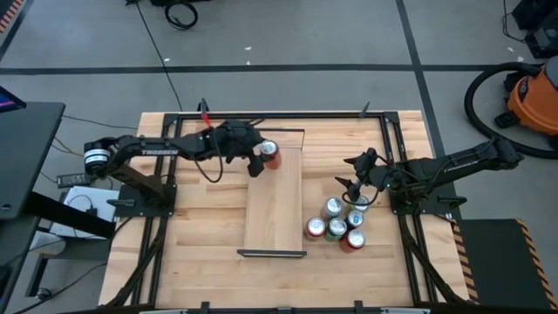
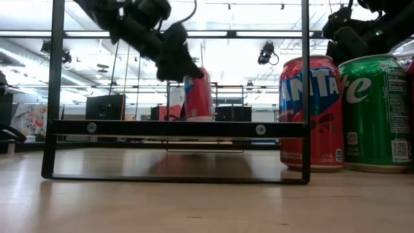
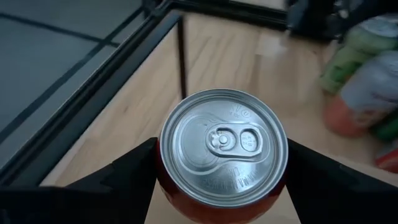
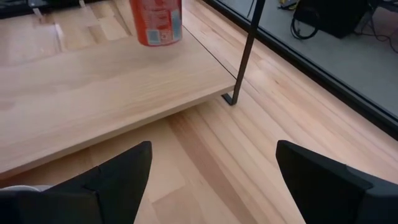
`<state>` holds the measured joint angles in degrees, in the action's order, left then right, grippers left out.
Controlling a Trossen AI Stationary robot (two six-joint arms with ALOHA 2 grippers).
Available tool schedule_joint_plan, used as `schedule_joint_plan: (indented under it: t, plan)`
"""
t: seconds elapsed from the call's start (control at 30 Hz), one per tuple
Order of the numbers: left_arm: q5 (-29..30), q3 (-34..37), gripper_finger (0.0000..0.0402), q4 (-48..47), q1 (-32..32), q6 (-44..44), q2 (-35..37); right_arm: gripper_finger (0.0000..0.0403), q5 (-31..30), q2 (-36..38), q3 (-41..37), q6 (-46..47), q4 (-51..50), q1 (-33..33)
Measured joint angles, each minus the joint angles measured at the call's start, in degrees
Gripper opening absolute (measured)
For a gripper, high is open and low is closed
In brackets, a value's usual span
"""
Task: Place canned beverage on shelf
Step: Put the top red soda can on the shelf
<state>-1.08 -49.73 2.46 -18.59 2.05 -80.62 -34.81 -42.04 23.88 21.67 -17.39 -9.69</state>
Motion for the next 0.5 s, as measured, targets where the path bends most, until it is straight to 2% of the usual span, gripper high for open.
schedule_joint_plan:
  t: [0.5]
  plan:
    - [-0.02, 2.18, 0.0314, -1.64, -4.10, -2.58, 0.11, 0.0354, 1.46, 0.00, 0.00, -0.87, 1.88, 0.01]
